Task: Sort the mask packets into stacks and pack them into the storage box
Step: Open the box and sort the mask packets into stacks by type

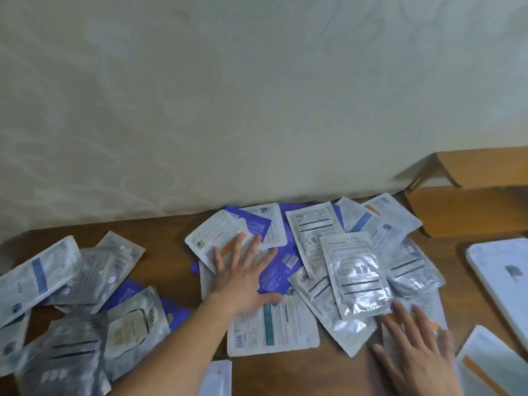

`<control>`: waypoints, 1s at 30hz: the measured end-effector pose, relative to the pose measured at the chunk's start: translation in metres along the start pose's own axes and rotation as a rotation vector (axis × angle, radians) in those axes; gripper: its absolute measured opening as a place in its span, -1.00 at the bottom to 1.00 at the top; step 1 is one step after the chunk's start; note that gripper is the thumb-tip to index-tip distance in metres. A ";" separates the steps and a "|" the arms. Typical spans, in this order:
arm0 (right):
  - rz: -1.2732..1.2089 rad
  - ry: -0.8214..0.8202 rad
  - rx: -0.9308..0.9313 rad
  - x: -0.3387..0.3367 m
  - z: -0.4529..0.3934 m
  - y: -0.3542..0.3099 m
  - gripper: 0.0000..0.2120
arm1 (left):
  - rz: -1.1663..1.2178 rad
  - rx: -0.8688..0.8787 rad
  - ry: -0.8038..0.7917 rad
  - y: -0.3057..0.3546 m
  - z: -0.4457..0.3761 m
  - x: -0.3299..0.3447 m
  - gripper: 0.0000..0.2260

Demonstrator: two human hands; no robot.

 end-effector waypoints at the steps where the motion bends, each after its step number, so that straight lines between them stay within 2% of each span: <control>1: -0.044 0.035 0.017 -0.005 -0.005 0.005 -0.39 | -0.004 -0.026 -0.002 -0.014 0.002 0.003 -0.07; 2: -0.105 0.101 0.034 -0.015 -0.010 0.007 -0.39 | -0.003 -0.053 0.000 -0.028 0.005 0.004 -0.06; 4: -0.279 0.365 0.035 -0.051 -0.023 0.003 -0.44 | 0.007 -0.110 0.002 -0.053 0.012 0.003 -0.02; 5: -0.353 0.497 -0.006 -0.070 -0.030 -0.007 -0.49 | 0.010 -0.140 -0.004 -0.063 0.015 0.003 0.01; 6: -0.397 0.554 -0.074 -0.085 -0.039 -0.025 -0.54 | 0.006 -0.171 -0.017 -0.072 0.017 0.004 0.03; 8: -0.385 0.486 -0.255 -0.097 -0.064 -0.078 -0.62 | 0.003 -0.238 -0.040 -0.089 0.019 0.007 0.08; 10: -0.226 0.289 -0.362 -0.076 -0.093 -0.120 -0.50 | 0.018 -0.295 -0.057 -0.103 0.021 0.007 0.14; 12: -0.085 0.112 -0.367 -0.046 -0.121 -0.128 -0.37 | 0.021 -0.341 -0.096 -0.115 0.022 0.008 0.18; 14: 0.008 0.008 -0.333 -0.025 -0.137 -0.114 -0.29 | 0.012 -0.390 -0.142 -0.127 0.024 0.010 0.23; 16: 0.045 -0.016 -0.277 -0.020 -0.138 -0.093 -0.27 | 0.013 -0.452 -0.148 -0.139 0.026 0.009 0.25; 18: 0.054 -0.009 -0.201 -0.024 -0.132 -0.069 -0.26 | 0.039 -0.468 -0.072 -0.135 0.023 -0.001 0.18; 21: 0.038 -0.031 -0.080 -0.024 -0.121 -0.037 -0.23 | 0.100 -0.295 0.119 -0.080 0.001 -0.027 -0.06; 23: 0.006 -0.044 -0.025 -0.024 -0.115 -0.023 -0.21 | 0.084 -0.130 0.173 -0.027 -0.019 -0.039 -0.14; 26: -0.041 -0.036 0.050 -0.026 -0.103 -0.005 -0.19 | 0.016 0.010 0.088 0.024 -0.041 -0.031 -0.10; 28: -0.071 -0.018 0.126 -0.028 -0.095 0.010 -0.19 | -0.008 -0.009 0.011 0.025 -0.046 -0.016 -0.01; 30: -0.083 -0.025 0.205 -0.026 -0.088 0.025 -0.20 | 0.005 -0.065 0.002 0.009 -0.045 -0.007 0.05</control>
Point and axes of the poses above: each hand's wrist, its own z-axis away from the middle knuckle, its own x-axis out of the palm, y = z × x, the point moved 9 cm from there along -z, towards the middle knuckle, and after that the axes turned 5 degrees about -x, right-handed, at the moved point
